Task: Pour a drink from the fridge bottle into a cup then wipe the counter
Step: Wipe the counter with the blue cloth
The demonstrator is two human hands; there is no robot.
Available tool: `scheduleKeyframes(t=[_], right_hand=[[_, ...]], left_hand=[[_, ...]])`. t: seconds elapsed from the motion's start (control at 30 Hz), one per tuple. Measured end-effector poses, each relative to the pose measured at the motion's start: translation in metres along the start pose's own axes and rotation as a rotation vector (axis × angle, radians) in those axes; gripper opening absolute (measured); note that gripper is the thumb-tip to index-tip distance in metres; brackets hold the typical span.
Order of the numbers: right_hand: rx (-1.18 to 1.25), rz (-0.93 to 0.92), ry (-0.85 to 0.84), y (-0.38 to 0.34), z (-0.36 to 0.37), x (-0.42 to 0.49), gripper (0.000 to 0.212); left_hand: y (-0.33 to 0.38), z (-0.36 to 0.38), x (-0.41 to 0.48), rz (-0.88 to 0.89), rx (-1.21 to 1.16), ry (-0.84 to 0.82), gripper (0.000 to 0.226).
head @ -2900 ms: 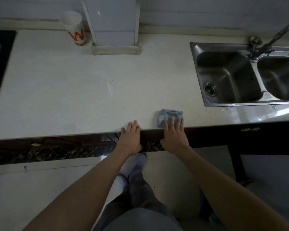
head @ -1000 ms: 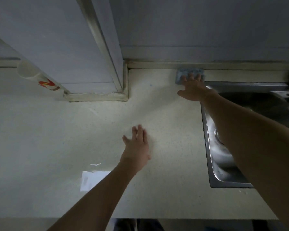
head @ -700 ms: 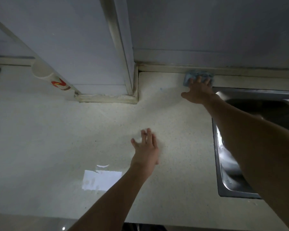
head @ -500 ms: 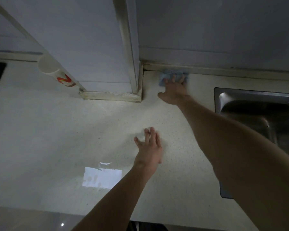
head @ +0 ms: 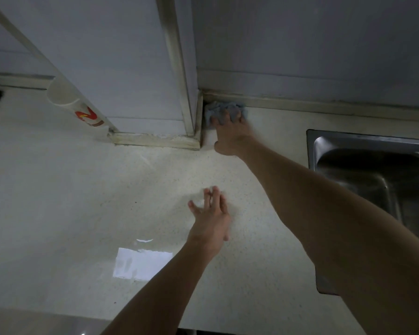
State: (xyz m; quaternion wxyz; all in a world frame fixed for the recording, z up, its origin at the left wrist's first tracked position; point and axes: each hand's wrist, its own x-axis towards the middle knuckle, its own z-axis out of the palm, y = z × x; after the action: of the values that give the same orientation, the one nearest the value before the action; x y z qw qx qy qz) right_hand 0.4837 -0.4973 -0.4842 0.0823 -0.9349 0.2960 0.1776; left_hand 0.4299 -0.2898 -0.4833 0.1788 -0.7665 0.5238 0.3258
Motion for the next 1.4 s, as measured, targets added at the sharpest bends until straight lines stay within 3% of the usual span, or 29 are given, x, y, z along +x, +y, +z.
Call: scheduleKeyframes(t=[0.1, 0.33, 0.57, 0.8, 0.93, 1.07, 1.2, 1.3, 1.4], right_hand=[[0.041, 0.055, 0.034, 0.038, 0.005, -0.025, 0.073], [0.112, 0.275, 0.044, 0.135, 0.034, -0.094, 0.080], [0.168, 0.420, 0.032, 0.110, 0.037, -0.086, 0.076], [0.180, 0.121, 0.095, 0.010, 0.028, -0.048, 0.071], [0.116, 0.011, 0.046, -0.020, 0.025, -0.040, 0.075], [0.100, -0.044, 0.111, -0.004, 0.032, -0.052, 0.079], [0.093, 0.027, 0.196, 0.038, 0.039, -0.077, 0.076], [0.097, 0.115, 0.139, 0.085, 0.047, -0.098, 0.073], [0.108, 0.208, 0.083, 0.117, 0.056, -0.117, 0.074]], left_hand=[[0.001, 0.000, -0.001, 0.012, -0.018, 0.020, 0.106], [-0.003, 0.006, -0.008, 0.060, 0.067, 0.131, 0.106], [0.000, 0.008, -0.008, 0.029, 0.051, 0.114, 0.107], [0.003, 0.001, -0.005, -0.001, -0.040, 0.046, 0.106], [0.003, -0.001, -0.005, -0.004, -0.045, 0.045, 0.105], [0.002, 0.003, -0.007, 0.018, -0.075, 0.094, 0.105], [-0.005, 0.012, -0.009, 0.082, -0.032, 0.154, 0.100], [-0.008, 0.016, -0.013, 0.106, -0.047, 0.143, 0.087], [-0.009, 0.023, -0.019, 0.116, -0.207, 0.248, 0.073]])
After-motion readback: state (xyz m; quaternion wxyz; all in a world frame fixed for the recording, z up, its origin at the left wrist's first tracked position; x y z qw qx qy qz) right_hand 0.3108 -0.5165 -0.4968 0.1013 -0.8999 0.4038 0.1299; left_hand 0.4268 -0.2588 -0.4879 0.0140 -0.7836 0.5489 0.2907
